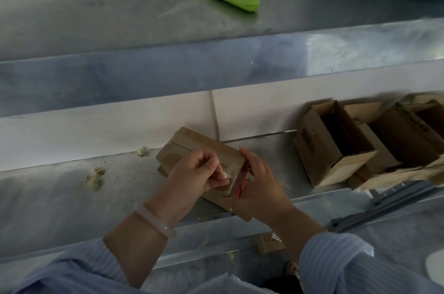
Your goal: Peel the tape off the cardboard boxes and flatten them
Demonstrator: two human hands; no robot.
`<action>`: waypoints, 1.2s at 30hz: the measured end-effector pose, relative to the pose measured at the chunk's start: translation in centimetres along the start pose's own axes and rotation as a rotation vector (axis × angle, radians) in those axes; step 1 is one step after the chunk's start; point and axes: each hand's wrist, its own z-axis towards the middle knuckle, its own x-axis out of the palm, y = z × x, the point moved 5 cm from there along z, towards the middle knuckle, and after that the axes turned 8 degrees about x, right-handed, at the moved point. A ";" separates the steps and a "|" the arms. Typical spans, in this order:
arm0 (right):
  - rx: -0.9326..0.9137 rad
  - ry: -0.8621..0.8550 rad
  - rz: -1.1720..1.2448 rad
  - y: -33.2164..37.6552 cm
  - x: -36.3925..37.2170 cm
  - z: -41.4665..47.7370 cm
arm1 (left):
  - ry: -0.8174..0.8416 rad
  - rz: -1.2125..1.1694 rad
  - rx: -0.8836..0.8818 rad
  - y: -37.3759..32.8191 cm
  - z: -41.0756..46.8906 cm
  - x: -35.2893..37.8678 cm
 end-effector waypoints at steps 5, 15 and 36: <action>-0.005 0.062 0.022 0.4 0.1 0.3 | -0.116 -0.333 -0.059 0.0 0.6 -0.9; -0.012 0.101 0.006 -0.1 0.4 0.3 | 0.133 0.977 0.531 -2.5 1.8 -0.4; 0.048 0.162 0.017 -0.6 0.2 0.7 | 0.494 0.792 0.520 -1.1 2.9 0.9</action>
